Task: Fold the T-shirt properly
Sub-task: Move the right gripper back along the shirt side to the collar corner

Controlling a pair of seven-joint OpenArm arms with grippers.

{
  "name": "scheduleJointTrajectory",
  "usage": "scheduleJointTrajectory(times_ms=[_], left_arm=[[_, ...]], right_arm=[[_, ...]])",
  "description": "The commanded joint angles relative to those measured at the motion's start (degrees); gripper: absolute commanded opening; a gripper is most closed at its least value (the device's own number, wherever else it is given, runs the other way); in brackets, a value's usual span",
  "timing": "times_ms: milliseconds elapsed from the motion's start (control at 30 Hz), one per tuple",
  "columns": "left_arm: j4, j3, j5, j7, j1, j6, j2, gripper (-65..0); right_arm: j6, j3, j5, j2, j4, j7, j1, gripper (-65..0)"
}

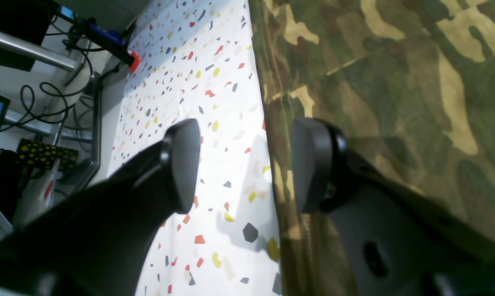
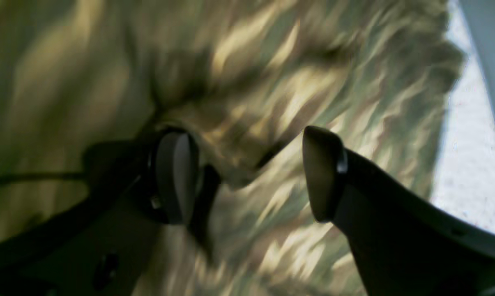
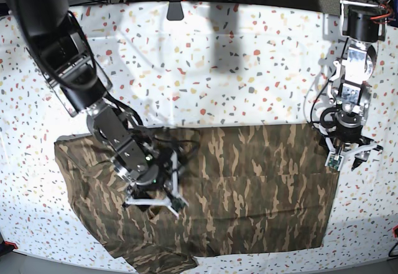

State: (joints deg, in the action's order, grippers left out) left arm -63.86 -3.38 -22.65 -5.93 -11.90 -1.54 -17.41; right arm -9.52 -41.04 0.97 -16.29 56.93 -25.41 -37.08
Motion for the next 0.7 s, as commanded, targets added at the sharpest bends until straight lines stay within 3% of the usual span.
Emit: scheduleJointTrajectory(times_ms=[0, 167, 267, 367, 533, 667], left_arm=[[-0.94, 0.33, -0.2, 1.4, -1.27, -1.07, -0.7, -30.8], [-0.94, 0.33, -0.22, 1.18, -1.27, -1.05, -0.7, -30.8], [-0.94, 0.33, -0.2, 1.16, -1.27, -1.05, -0.7, -30.8], [-0.94, 0.33, 0.13, 1.16, -1.27, -1.07, -0.7, -30.8], [-1.03, 0.33, 10.34, -0.92, -1.31, -1.05, -0.7, -30.8], [-1.88, 0.33, 22.56, -2.21, -1.29, -1.05, -0.7, -30.8]], right_arm=[[2.91, 0.52, 0.37, 0.72, 0.31, 2.8, -3.43, -25.6], [9.86, 0.52, 0.57, 6.4, -7.19, 8.2, -8.57, -25.6], [9.9, 0.55, 0.59, 10.23, -12.0, 8.48, -11.21, -25.6], [9.92, 0.55, 2.49, 11.91, -12.17, 2.84, -11.63, -25.6], [9.94, 2.1, 0.37, 9.03, -8.76, -1.88, -10.23, -25.6], [9.31, 11.02, -4.85, 4.48, -5.99, -2.03, -7.48, -25.6]])
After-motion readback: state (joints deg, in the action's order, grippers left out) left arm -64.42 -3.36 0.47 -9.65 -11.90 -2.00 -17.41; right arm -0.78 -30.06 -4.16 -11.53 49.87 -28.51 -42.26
